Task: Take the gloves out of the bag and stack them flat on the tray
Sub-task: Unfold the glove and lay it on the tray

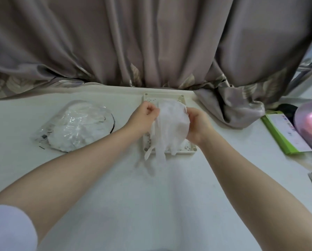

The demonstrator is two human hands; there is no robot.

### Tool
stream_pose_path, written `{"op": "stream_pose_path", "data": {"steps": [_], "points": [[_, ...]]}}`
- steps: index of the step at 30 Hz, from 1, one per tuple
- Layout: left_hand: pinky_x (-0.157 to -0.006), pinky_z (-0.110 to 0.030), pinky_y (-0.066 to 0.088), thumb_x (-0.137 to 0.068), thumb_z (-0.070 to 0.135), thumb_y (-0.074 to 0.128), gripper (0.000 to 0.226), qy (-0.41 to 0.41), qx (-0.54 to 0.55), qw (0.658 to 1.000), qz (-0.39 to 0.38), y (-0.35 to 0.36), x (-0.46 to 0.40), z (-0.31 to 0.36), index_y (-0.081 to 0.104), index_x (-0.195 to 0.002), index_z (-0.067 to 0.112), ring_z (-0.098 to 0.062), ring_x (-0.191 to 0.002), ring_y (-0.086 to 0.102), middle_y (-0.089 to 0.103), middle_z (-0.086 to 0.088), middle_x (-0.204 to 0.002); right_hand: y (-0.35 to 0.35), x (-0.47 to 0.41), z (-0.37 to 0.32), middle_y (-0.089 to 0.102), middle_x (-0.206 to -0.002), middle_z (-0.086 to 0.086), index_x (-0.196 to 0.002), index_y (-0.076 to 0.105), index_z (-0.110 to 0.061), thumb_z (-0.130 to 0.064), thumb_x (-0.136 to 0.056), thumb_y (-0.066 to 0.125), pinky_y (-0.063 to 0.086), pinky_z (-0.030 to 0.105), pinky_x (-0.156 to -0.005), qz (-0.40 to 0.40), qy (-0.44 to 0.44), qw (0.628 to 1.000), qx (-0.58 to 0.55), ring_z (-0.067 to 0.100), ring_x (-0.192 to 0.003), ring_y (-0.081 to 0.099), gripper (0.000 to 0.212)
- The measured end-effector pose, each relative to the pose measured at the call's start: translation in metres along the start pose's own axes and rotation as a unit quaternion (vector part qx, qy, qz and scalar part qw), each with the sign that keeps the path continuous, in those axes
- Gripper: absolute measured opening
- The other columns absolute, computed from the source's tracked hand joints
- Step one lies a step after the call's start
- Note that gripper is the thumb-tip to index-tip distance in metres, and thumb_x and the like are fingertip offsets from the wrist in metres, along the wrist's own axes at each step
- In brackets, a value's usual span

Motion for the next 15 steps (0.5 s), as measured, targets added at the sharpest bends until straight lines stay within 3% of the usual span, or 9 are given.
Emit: {"op": "stream_pose_path", "data": {"steps": [2, 3, 4, 6, 9, 12, 15], "points": [[-0.075, -0.025, 0.04, -0.094, 0.021, 0.054, 0.008, 0.054, -0.048, 0.994, 0.076, -0.005, 0.002, 0.014, 0.051, -0.087, 0.018, -0.01, -0.076, 0.05, 0.053, 0.009, -0.08, 0.003, 0.001, -0.007, 0.059, -0.079, 0.007, -0.1, 0.056, -0.005, -0.012, -0.074, 0.063, 0.049, 0.028, -0.071, -0.021, -0.018, 1.0, -0.013, 0.02, -0.072, 0.059, 0.028], [-0.073, -0.024, 0.04, -0.095, 0.022, 0.053, 0.009, 0.066, -0.036, 0.995, 0.067, 0.0, 0.003, 0.019, 0.053, -0.088, 0.017, -0.009, -0.075, 0.051, 0.054, 0.009, -0.08, 0.005, 0.0, -0.009, 0.06, -0.07, 0.006, -0.093, 0.055, -0.005, -0.012, -0.082, 0.059, 0.051, 0.024, -0.062, -0.033, -0.026, 0.999, -0.017, 0.017, -0.063, 0.061, 0.014], [-0.073, -0.025, 0.041, -0.097, 0.023, 0.049, 0.014, 0.06, 0.003, 0.998, 0.031, 0.012, 0.003, 0.022, 0.056, -0.088, 0.016, -0.01, -0.077, 0.054, 0.057, 0.008, -0.08, 0.007, -0.001, -0.013, 0.061, -0.066, 0.006, -0.087, 0.055, -0.004, -0.012, -0.09, 0.052, 0.052, 0.024, -0.055, -0.051, -0.031, 0.998, -0.022, 0.017, -0.058, 0.062, 0.009], [-0.075, -0.025, 0.048, -0.101, 0.032, 0.037, 0.03, 0.008, 0.126, 0.99, -0.066, 0.044, 0.006, 0.022, 0.061, -0.09, 0.02, -0.009, -0.081, 0.06, 0.064, 0.006, -0.085, 0.01, 0.0, -0.02, 0.062, -0.072, 0.009, -0.084, 0.059, -0.002, -0.016, -0.095, 0.046, 0.056, 0.027, -0.056, -0.079, -0.044, 0.996, -0.003, 0.02, -0.064, 0.064, 0.022], [-0.086, -0.028, 0.049, -0.099, 0.045, 0.031, 0.042, -0.08, 0.283, 0.946, -0.139, 0.07, 0.004, 0.014, 0.064, -0.094, 0.02, -0.011, -0.086, 0.062, 0.066, 0.002, -0.091, 0.015, 0.004, -0.033, 0.06, -0.082, 0.01, -0.097, 0.062, -0.002, -0.019, -0.095, 0.045, 0.056, 0.027, -0.06, -0.13, -0.056, 0.989, 0.032, 0.02, -0.067, 0.062, 0.024], [-0.084, -0.031, 0.052, -0.097, 0.033, 0.047, 0.028, -0.076, 0.295, 0.939, -0.162, 0.074, -0.003, 0.006, 0.06, -0.11, 0.012, -0.016, -0.082, 0.064, 0.065, -0.005, -0.099, 0.012, 0.003, -0.034, 0.061, -0.082, 0.007, -0.109, 0.062, -0.013, -0.007, -0.089, 0.054, 0.048, 0.022, -0.052, -0.134, -0.06, 0.976, 0.162, 0.017, -0.058, 0.056, 0.023], [-0.082, -0.034, 0.051, -0.098, 0.016, 0.046, 0.024, -0.12, 0.302, 0.937, -0.131, 0.079, -0.014, -0.008, 0.057, -0.117, 0.007, -0.021, -0.083, 0.064, 0.065, -0.01, -0.104, -0.012, -0.014, -0.043, 0.059, -0.075, 0.005, -0.104, 0.06, -0.017, -0.005, -0.092, 0.053, 0.031, 0.018, -0.041, -0.059, -0.112, 0.979, 0.16, 0.012, -0.045, 0.039, 0.019]]}}
Point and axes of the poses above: each hand's wrist, its own x-axis away from the middle knuckle, its own y-axis out of the palm, z = x × y, the point moved 10 cm from there along -x, towards the middle knuckle
